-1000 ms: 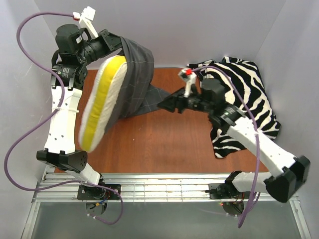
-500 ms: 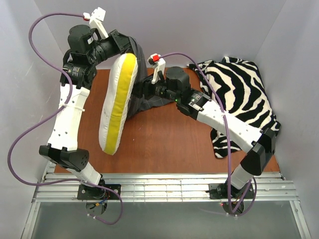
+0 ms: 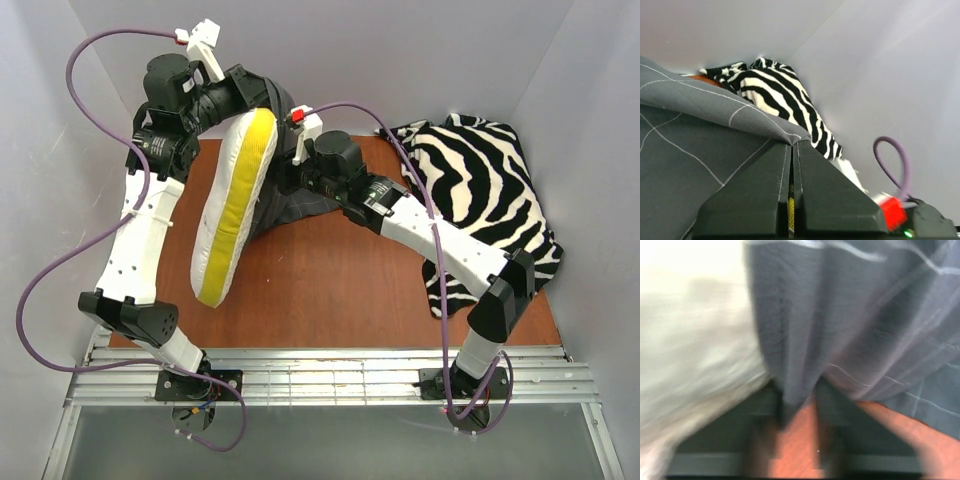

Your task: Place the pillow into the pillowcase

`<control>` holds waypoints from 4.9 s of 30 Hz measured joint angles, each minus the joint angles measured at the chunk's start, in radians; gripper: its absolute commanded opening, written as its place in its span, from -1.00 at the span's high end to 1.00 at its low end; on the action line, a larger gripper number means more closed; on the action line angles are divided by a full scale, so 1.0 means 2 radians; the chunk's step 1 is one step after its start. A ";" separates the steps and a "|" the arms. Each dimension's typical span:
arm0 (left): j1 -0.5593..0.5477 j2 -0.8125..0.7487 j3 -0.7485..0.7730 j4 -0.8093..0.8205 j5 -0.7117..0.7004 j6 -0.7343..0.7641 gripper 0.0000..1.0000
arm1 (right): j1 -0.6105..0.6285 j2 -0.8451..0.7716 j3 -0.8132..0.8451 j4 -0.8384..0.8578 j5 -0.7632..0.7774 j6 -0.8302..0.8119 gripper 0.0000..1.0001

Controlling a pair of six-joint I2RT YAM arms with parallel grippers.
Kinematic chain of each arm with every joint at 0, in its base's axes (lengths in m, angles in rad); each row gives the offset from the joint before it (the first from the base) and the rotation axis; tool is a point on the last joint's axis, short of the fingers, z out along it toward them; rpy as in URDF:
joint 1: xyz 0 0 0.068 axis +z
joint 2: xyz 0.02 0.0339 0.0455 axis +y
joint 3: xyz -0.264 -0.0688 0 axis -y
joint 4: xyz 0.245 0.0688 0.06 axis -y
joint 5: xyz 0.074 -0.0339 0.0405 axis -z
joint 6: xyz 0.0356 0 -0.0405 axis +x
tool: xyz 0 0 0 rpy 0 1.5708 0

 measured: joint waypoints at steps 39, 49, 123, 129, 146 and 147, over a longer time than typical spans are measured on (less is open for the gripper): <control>0.082 0.005 0.049 -0.042 0.158 0.164 1.00 | -0.231 -0.169 0.016 0.075 -0.251 0.006 0.97; 0.082 -0.026 -0.137 0.173 0.259 0.040 1.00 | -0.223 -0.173 -0.084 0.031 -0.286 -0.040 -0.28; -0.022 -0.172 -0.643 -0.009 0.044 0.790 1.00 | -0.187 -0.145 -0.417 -0.019 -0.257 -0.135 -0.50; -0.023 -0.123 -0.485 -0.002 0.136 0.597 1.00 | -0.165 -0.146 -0.444 0.042 -0.216 -0.130 -0.50; -0.022 -0.064 -0.395 0.011 0.185 0.404 1.00 | -0.138 -0.023 -0.319 0.162 -0.105 -0.120 0.60; -0.021 -0.064 -0.395 0.014 0.182 0.399 1.00 | -0.136 -0.018 -0.314 0.162 -0.104 -0.125 0.76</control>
